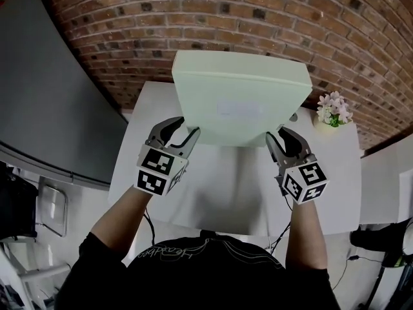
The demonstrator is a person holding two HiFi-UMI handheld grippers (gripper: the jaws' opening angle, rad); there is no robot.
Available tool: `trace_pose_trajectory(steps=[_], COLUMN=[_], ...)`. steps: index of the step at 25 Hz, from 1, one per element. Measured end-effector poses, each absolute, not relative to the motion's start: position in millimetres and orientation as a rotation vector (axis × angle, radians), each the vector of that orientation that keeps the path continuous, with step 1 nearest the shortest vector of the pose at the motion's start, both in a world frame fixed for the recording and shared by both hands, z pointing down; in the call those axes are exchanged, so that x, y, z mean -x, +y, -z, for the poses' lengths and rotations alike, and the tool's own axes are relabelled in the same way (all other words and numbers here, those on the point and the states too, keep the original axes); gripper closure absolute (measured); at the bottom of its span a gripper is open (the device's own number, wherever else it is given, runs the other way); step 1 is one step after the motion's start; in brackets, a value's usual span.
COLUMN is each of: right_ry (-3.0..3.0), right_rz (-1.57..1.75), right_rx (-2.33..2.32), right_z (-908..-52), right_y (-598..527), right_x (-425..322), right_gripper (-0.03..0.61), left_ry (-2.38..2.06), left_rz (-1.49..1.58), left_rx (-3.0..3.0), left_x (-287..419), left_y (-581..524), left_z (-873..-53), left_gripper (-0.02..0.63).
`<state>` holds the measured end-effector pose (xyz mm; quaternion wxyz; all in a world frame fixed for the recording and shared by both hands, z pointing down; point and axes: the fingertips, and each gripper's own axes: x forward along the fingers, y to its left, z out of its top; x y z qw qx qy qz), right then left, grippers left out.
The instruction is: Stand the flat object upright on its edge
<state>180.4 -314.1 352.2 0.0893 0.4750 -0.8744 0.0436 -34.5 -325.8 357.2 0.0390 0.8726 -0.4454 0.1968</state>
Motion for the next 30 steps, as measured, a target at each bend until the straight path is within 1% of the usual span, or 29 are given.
trace_pose_trajectory(steps=[15,30], right_ry=[-2.557,-2.513], right_rz=[-0.228,-0.31], right_rx=[-1.334,-1.313], right_z=[-426.9,-478.6], right_y=[-360.5,-365.9], right_x=[-169.1,-161.6], right_gripper=[0.445,0.448], left_ry=[-1.378,-1.361], left_rz=[-0.698,-0.763], left_rx=[-2.582,-2.528], left_x=[45.5,52.3], left_y=[-362.6,-364.4], left_z=[-427.2,-471.5], left_gripper=[0.434,0.437])
